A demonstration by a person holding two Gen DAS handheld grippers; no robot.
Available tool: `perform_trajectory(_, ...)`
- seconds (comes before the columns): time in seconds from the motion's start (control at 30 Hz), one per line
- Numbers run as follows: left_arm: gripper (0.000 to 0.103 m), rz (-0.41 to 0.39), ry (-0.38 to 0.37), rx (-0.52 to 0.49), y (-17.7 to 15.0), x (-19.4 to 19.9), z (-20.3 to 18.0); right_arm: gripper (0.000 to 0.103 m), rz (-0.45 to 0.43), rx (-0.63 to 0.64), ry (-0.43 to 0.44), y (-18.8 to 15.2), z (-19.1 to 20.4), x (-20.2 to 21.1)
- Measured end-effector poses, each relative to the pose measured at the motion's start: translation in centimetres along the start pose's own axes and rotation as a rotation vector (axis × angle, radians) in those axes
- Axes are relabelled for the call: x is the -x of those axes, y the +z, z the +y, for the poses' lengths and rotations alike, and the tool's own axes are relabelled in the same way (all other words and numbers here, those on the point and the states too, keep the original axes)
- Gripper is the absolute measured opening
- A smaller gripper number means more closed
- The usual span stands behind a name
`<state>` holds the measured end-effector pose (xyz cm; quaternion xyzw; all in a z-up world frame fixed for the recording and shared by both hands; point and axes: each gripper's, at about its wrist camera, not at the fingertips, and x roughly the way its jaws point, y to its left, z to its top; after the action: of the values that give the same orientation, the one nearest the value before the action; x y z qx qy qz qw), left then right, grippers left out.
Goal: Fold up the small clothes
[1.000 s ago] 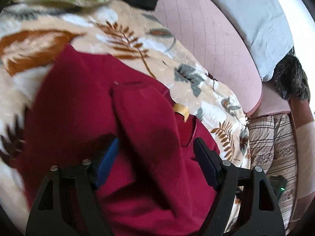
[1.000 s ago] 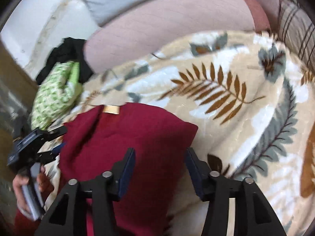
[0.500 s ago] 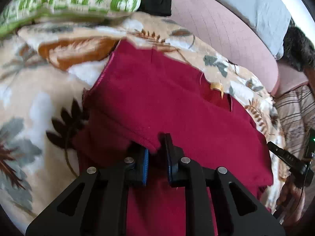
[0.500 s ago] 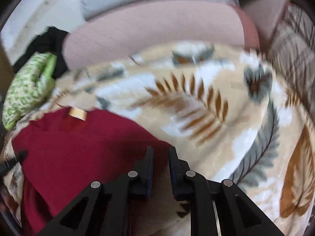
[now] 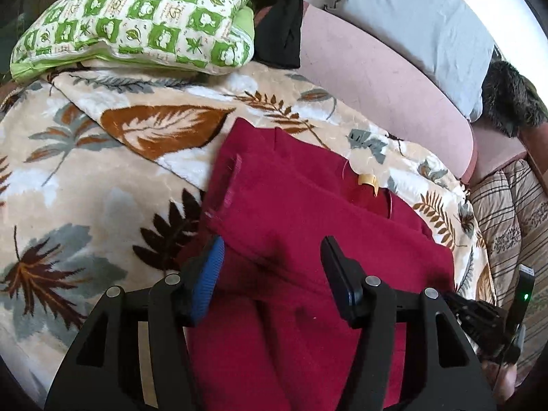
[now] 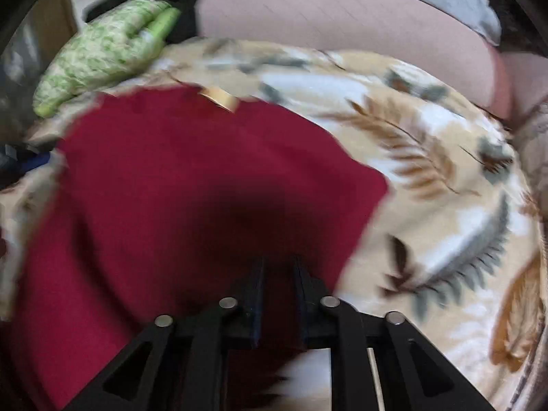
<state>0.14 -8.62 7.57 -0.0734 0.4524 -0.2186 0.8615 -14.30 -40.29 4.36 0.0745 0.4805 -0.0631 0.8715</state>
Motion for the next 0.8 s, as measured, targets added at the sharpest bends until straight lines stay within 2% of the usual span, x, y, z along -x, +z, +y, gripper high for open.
perform_trajectory(0.07, 0.059, 0.0, 0.008, 0.003, 0.1, 0.0, 0.3, 0.01, 0.005, -0.047, -0.077, -0.3, -1.8, 0.5)
perform_trajectory(0.1, 0.059, 0.007, 0.008, 0.008, 0.2, -0.2, 0.4, 0.01, -0.002, -0.08, -0.064, -0.3, -2.7, 1.0)
perform_trajectory(0.17, 0.059, 0.025, 0.014, 0.017, 0.2, -0.9, 0.5, 0.013, -0.039, -0.18, 0.068, -0.3, -4.0, 2.4)
perform_trajectory(0.2, 0.059, 0.039, 0.021, 0.017, 0.1, -1.4, 0.5, 0.014, -0.062, -0.202, 0.093, -0.1, -4.0, 3.1)
perform_trajectory(0.27, 0.059, 0.077, 0.044, 0.013, -0.1, -2.7, 0.5, 0.015, -0.099, -0.176, 0.1, 0.3, -3.0, 4.3)
perform_trajectory(0.33, 0.059, 0.107, 0.062, 0.01, -0.3, -3.8, 0.5, 0.016, -0.106, -0.088, 0.108, 0.8, -0.5, 4.3)
perform_trajectory(0.4, 0.059, 0.111, 0.087, -0.019, -0.5, -4.4, 0.2, 0.017, -0.076, 0.005, 0.062, 1.0, 1.5, 2.8)
perform_trajectory(0.43, 0.059, 0.106, 0.099, -0.037, -0.6, -4.4, 0.0, 0.017, -0.03, 0.025, 0.014, 1.0, 1.9, 1.3)
perform_trajectory(0.47, 0.06, 0.111, 0.106, -0.048, -0.7, -4.5, -0.2, 0.017, 0.017, 0.021, -0.014, 0.9, 1.7, -0.2)
perform_trajectory(0.5, 0.06, 0.116, 0.112, -0.053, -0.7, -4.4, -0.3, 0.017, 0.026, -0.013, 0.005, 0.8, 1.2, -1.1)
perform_trajectory(0.53, 0.06, 0.119, 0.112, -0.056, -0.8, -4.1, -0.2, 0.017, -0.004, -0.053, 0.029, 0.7, 0.6, -0.8)
perform_trajectory(0.6, 0.06, 0.125, 0.108, -0.066, -0.9, -3.3, -0.3, 0.017, 0.001, -0.102, 0.06, 0.8, 0.0, 0.4)
perform_trajectory(0.73, 0.06, 0.114, 0.139, -0.091, -1.7, -1.3, -0.5, 0.021, -0.028, -0.117, 0.111, -0.3, -0.2, 3.6)
perform_trajectory(0.8, 0.06, 0.109, 0.148, -0.103, -2.4, -0.2, -0.6, 0.031, -0.041, -0.132, 0.132, -1.6, -0.2, 5.1)
